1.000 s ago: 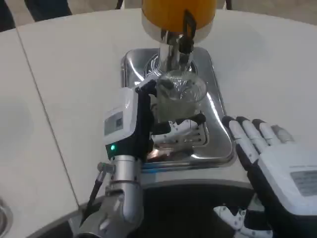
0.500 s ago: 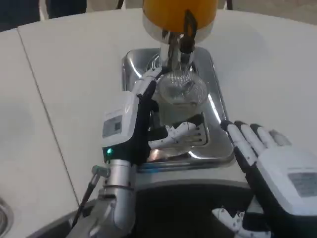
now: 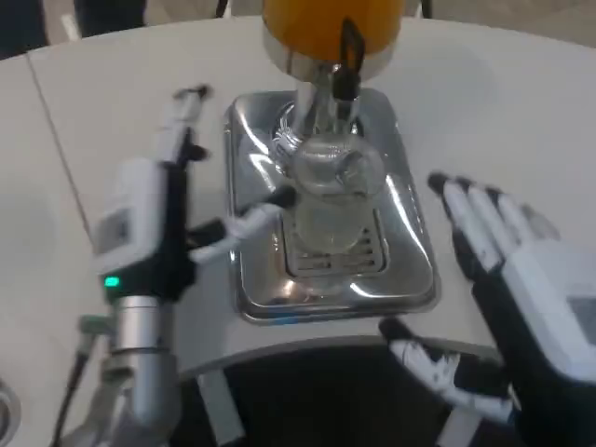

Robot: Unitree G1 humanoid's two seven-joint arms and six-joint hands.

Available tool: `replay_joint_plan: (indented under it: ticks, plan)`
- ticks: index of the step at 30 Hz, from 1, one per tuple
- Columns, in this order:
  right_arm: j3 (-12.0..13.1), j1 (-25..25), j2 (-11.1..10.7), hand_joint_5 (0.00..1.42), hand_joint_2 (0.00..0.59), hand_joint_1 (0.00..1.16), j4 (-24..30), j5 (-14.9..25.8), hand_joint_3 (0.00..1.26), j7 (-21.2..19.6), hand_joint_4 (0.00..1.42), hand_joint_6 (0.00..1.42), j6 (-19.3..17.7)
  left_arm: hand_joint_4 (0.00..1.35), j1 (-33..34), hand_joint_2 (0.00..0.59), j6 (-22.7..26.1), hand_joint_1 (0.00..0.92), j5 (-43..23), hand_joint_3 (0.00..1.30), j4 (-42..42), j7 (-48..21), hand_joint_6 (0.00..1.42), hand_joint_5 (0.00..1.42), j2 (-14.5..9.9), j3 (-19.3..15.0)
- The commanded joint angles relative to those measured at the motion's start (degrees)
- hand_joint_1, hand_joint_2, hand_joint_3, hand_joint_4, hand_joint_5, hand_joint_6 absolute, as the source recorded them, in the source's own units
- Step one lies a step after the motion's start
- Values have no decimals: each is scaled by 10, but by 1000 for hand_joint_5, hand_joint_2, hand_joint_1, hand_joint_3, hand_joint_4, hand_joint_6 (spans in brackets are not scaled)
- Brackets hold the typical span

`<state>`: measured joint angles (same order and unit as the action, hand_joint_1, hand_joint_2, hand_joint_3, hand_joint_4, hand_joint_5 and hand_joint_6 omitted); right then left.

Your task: Grasp the cup under the faucet to collect the drink, then remove the cup.

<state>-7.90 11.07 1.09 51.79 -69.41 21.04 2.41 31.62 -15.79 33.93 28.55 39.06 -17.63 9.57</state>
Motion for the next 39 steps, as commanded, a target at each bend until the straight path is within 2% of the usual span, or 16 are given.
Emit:
replay_joint_plan:
  ticks: [1,5,8,10,13,15,17,19,21,27,30,34,39]
  plan:
    - [2,-42,31,0,358,521,-15,28,0,-27,0,27,25,3,-84,54,55,381,9,70,-139,-38,326,318,-25,-42]
    - [-7,-89,44,0,359,522,-56,53,0,-50,0,30,41,0,-179,65,119,351,99,13,-272,-55,281,264,-64,-57]
    - [-11,-132,64,0,359,525,-84,84,0,-66,0,31,76,0,-234,73,140,305,128,0,-334,-77,248,210,-77,-66]
    - [-14,-164,62,0,358,529,-102,104,0,-74,0,31,96,0,-286,71,152,291,148,0,-391,-107,202,162,-87,-72]
    - [-15,-221,51,0,362,532,-129,134,0,-87,0,26,114,0,-360,75,162,244,172,0,-466,-148,151,95,-92,-72]
    - [-14,-248,49,0,363,533,-138,151,0,-92,0,24,124,0,-410,91,167,207,188,0,-510,-170,121,61,-86,-69]
    - [-12,-266,47,0,362,532,-144,172,0,-95,0,22,139,0,-445,107,171,114,197,0,-542,-189,63,6,-79,-69]
    - [-7,-278,47,0,361,531,-151,195,0,-99,0,21,148,0,-466,113,178,37,205,0,-564,-211,9,0,-73,-69]
    - [-5,-293,43,0,361,531,-158,211,0,-105,0,20,153,0,-480,117,182,11,215,0,-579,-228,1,0,-70,-69]
    - [4,-335,45,0,360,529,-186,267,0,-113,0,18,174,0,-502,118,171,3,236,0,-592,-246,0,0,-67,-69]
    - [12,-360,48,0,360,529,-216,309,0,-116,0,18,183,0,-506,118,169,2,240,0,-590,-250,0,0,-63,-66]
    - [23,-388,37,0,358,525,-250,369,0,-108,0,3,178,0,-507,119,165,1,240,0,-588,-249,3,0,-59,-66]
    - [13,-405,23,0,356,515,-251,402,0,-111,0,0,177,0,-509,123,158,2,240,0,-583,-247,6,0,-57,-65]
